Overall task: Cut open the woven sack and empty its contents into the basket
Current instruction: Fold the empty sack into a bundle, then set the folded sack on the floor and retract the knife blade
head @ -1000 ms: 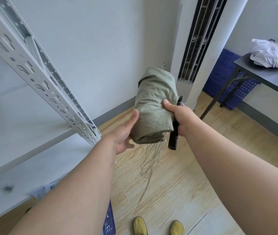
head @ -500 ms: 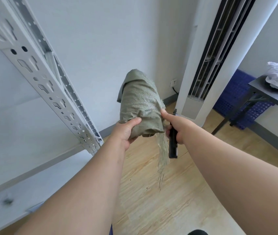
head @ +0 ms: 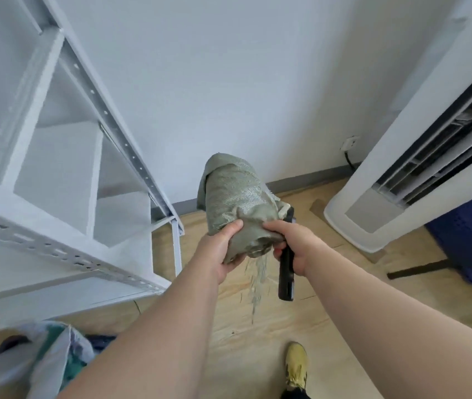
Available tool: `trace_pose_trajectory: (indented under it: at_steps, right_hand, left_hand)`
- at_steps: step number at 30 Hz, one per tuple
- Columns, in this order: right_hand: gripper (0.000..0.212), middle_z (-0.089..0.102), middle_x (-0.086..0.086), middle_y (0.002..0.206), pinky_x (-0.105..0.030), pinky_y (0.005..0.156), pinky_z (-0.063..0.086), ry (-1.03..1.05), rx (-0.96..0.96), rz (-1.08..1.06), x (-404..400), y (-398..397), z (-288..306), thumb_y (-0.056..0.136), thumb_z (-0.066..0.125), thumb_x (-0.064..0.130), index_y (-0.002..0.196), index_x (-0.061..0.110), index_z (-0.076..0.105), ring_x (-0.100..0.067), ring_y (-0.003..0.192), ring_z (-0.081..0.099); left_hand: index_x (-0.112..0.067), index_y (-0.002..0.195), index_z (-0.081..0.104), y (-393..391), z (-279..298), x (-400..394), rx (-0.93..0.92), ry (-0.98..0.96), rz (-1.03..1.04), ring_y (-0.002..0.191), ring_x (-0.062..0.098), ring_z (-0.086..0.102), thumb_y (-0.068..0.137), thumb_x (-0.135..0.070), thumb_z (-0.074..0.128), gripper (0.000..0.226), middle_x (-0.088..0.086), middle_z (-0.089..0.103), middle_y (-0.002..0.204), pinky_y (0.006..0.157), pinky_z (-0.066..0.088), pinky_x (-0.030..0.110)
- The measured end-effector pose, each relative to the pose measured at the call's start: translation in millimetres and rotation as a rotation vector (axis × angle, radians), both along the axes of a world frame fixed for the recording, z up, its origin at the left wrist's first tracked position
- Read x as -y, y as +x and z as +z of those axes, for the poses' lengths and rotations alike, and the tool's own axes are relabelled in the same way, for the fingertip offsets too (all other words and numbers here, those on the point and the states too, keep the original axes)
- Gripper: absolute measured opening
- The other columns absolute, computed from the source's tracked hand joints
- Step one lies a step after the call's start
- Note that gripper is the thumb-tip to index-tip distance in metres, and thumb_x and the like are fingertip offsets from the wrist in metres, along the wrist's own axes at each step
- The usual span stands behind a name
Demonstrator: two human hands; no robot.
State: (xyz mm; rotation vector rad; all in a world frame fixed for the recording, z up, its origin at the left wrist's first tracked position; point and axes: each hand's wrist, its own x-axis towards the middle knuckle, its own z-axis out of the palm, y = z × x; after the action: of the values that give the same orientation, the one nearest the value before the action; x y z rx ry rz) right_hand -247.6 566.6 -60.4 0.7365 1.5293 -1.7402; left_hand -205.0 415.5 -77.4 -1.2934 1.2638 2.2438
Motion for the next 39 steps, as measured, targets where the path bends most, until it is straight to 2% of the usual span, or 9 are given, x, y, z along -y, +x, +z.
trace_pose_trajectory:
  at_steps: [6,14,19,22,24,26,28,31,39]
  right_hand:
    - [0.015,0.051,-0.003,0.064,-0.027,0.048,0.037,0.156,0.054,-0.101,21.7,-46.5,-108.2,0.082,0.069,0.012,0.087,0.015,0.056,-0.013,0.045,0.039]
    - [0.017,0.049,-0.003,0.061,-0.027,0.045,0.037,0.142,0.214,-0.14,50.0,-73.8,-317.5,0.083,0.07,0.012,0.092,0.014,0.057,-0.012,0.042,0.038]
    - [0.019,0.048,-0.003,0.062,-0.021,0.038,0.036,0.165,0.283,-0.001,72.9,-67.3,-453.3,0.086,0.069,0.01,0.1,0.01,0.055,-0.01,0.039,0.038]
    - [0.025,0.049,-0.007,0.061,-0.024,0.042,0.036,0.292,0.241,0.21,93.6,-63.7,-518.4,0.085,0.071,0.019,0.101,0.006,0.058,-0.015,0.041,0.041]
    - [0.04,0.056,-0.008,0.072,-0.024,0.046,0.035,0.542,0.176,0.472,101.5,-58.2,-553.9,0.08,0.072,0.034,0.103,0.005,0.056,-0.018,0.05,0.048]
    - [0.036,0.059,-0.004,0.082,-0.024,0.046,0.033,0.703,0.099,0.663,106.1,-49.4,-574.9,0.084,0.066,0.037,0.105,0.01,0.053,-0.017,0.06,0.052]
    - [0.031,0.062,-0.003,0.094,-0.024,0.053,0.038,0.681,-0.015,0.743,108.8,-39.9,-593.6,0.09,0.057,0.027,0.119,0.017,0.055,-0.021,0.073,0.057]
    - [0.047,0.063,-0.004,0.106,-0.031,0.066,0.05,0.585,-0.108,0.847,114.5,-28.6,-610.7,0.091,0.05,0.014,0.135,0.028,0.051,-0.026,0.084,0.061]
    - [0.05,0.055,-0.004,0.102,-0.042,0.083,0.054,0.446,0.003,0.95,129.6,-24.9,-628.4,0.089,0.05,0.006,0.135,0.027,0.051,-0.035,0.099,0.065]
  left_hand:
    - [-0.018,0.128,0.045,-37.9,-108.1,-12.6,0.134,-0.068,0.222,0.102,0.022,0.065,0.068,-0.037,0.086,0.076,0.007,0.061,0.118,0.069,0.06,0.033]
    - [-0.027,0.133,0.038,-70.7,-303.4,22.1,0.159,-0.233,0.044,0.096,0.015,0.062,0.08,-0.024,0.076,0.065,-0.005,0.058,0.111,0.089,0.055,0.04]
    - [-0.03,0.136,0.035,-59.9,-430.0,43.6,0.25,-0.478,0.003,0.086,0.013,0.059,0.08,-0.027,0.074,0.069,-0.001,0.055,0.122,0.061,0.044,0.024]
    - [-0.027,0.14,0.035,-43.5,-491.1,64.8,0.279,-0.658,-0.039,0.083,0.008,0.057,0.081,-0.033,0.074,0.071,0.0,0.054,0.128,0.059,0.045,0.023]
    - [-0.026,0.148,0.027,-27.8,-528.6,76.1,0.398,-0.793,-0.223,0.111,0.022,0.057,0.081,-0.043,0.072,0.082,0.006,0.043,0.143,0.082,0.053,0.036]
    - [-0.024,0.154,0.013,-12.1,-557.3,77.2,0.56,-0.958,-0.51,0.141,0.031,0.031,0.085,-0.047,0.067,0.09,0.009,0.019,0.158,0.108,0.039,0.048]
    - [-0.026,0.156,0.005,0.3,-577.2,70.8,0.543,-1.112,-0.832,0.15,0.029,0.008,0.093,-0.041,0.058,0.084,0.006,-0.001,0.164,0.119,0.022,0.047]
    - [-0.03,0.156,0.009,9.0,-599.7,67.8,0.424,-1.119,-1.208,0.151,0.026,-0.007,0.098,-0.037,0.051,0.073,0.0,-0.012,0.164,0.122,0.01,0.044]
    - [-0.031,0.156,0.011,0.0,-628.5,96.4,0.421,-0.932,-1.489,0.151,0.026,-0.007,0.095,-0.043,0.056,0.077,-0.002,-0.016,0.164,0.12,0.01,0.046]
